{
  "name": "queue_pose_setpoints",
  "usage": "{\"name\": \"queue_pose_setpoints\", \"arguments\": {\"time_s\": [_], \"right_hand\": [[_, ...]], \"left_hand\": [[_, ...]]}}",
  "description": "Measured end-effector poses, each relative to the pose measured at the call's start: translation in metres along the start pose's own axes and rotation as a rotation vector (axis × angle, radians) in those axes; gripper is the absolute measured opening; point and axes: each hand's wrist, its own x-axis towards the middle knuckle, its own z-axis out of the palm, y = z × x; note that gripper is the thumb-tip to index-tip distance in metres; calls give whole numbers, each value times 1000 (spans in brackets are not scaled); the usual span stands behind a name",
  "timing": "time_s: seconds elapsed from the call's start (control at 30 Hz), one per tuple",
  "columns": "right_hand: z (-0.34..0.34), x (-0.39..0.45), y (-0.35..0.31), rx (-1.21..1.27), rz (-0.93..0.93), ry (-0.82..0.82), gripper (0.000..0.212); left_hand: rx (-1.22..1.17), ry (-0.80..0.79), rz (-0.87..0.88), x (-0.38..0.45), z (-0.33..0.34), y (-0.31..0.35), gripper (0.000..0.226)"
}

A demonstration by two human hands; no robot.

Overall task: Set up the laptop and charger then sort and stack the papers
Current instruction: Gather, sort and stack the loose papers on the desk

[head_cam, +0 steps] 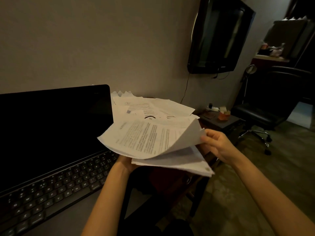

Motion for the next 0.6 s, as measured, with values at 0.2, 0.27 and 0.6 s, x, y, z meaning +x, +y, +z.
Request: {"name": "queue_pose_setpoints", "arguments": {"time_s": [0.2,0.27,0.6], "right_hand": [[-6,-13,31,-42,158,73,81],[-8,-13,36,13,214,99,69],[-2,-16,37,223,313,252,26]], "left_hand": [[133,-136,-94,-3,4,0,62],[156,-167,-100,6,1,-1,56],[568,-180,-26,12,6,-11,16]]}}
